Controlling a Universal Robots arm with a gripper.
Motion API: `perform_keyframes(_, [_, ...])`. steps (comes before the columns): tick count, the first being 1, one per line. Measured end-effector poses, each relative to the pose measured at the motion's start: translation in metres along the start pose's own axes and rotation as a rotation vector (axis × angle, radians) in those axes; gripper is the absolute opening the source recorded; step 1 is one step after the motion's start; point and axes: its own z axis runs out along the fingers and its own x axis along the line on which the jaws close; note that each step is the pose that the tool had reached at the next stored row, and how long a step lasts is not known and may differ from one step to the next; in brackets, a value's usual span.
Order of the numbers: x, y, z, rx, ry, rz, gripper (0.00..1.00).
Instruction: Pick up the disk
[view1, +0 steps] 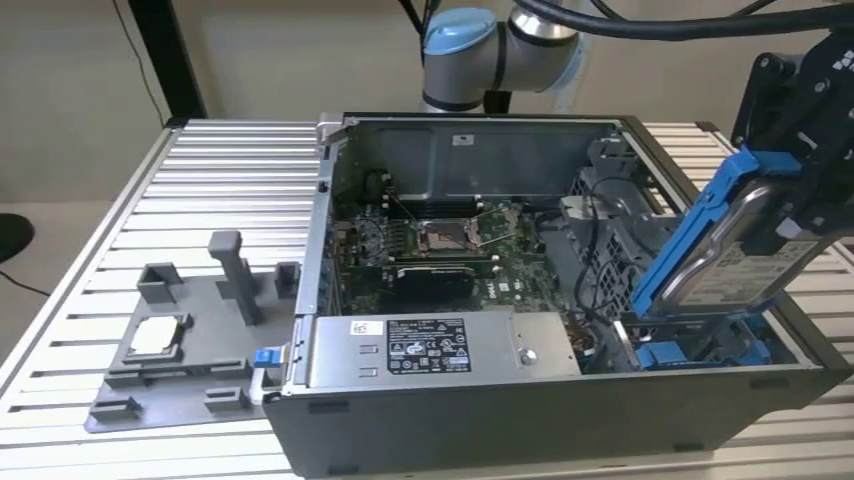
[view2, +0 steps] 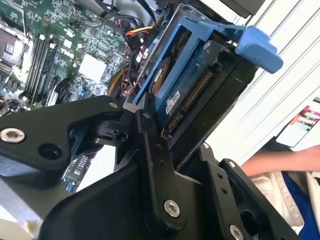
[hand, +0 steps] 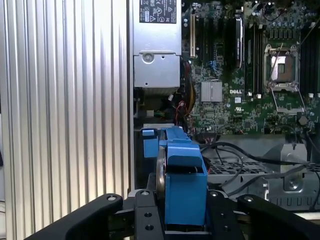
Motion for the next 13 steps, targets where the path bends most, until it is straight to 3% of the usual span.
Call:
perform_keyframes(6, [0.0004,-0.0026,0.0069,-0.0002,-0.0086,-0.001,0.00])
perform_keyframes(13, [0.0008,-0.0058,0.0155,-0.0002,-0.0097,-0.001,0.00])
